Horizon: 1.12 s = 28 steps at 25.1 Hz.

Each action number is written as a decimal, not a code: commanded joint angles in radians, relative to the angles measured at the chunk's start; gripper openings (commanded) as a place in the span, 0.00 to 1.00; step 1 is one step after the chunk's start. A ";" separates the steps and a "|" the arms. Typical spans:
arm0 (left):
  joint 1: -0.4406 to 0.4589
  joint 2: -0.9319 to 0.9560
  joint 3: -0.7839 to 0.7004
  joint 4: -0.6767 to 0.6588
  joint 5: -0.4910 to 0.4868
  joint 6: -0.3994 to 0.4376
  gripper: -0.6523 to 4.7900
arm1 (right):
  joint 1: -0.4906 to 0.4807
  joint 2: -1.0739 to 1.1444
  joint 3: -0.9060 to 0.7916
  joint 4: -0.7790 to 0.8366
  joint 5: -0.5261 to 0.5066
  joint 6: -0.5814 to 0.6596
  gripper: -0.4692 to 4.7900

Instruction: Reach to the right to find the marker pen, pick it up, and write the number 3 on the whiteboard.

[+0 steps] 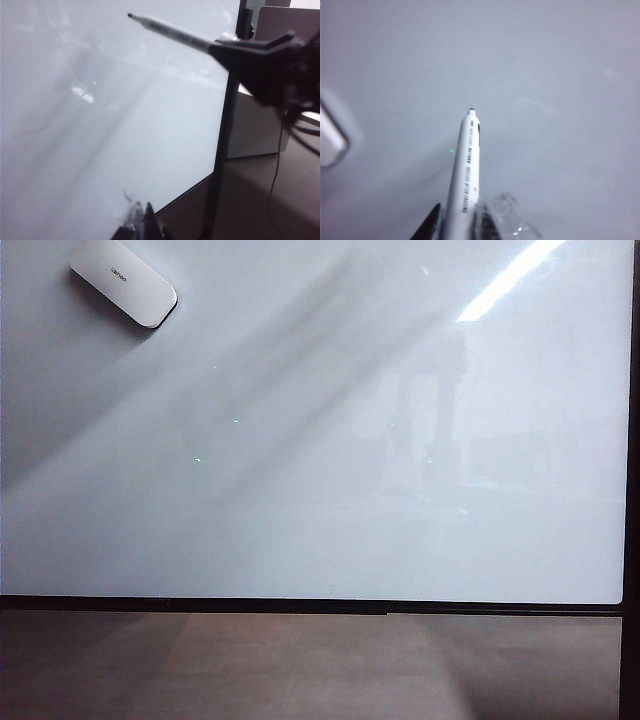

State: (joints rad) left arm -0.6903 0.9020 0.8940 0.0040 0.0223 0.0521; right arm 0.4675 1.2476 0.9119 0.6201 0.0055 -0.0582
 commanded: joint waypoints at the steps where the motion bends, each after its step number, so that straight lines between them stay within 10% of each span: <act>1: 0.000 -0.003 0.003 0.012 0.000 0.000 0.11 | 0.001 0.056 0.004 0.059 0.015 -0.003 0.17; 28: 0.000 -0.003 0.003 0.002 0.000 0.000 0.11 | 0.000 0.204 0.005 0.286 0.062 -0.007 0.17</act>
State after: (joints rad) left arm -0.6903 0.9020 0.8940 0.0025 0.0223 0.0521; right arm 0.4671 1.4597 0.9119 0.8467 0.0742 -0.0620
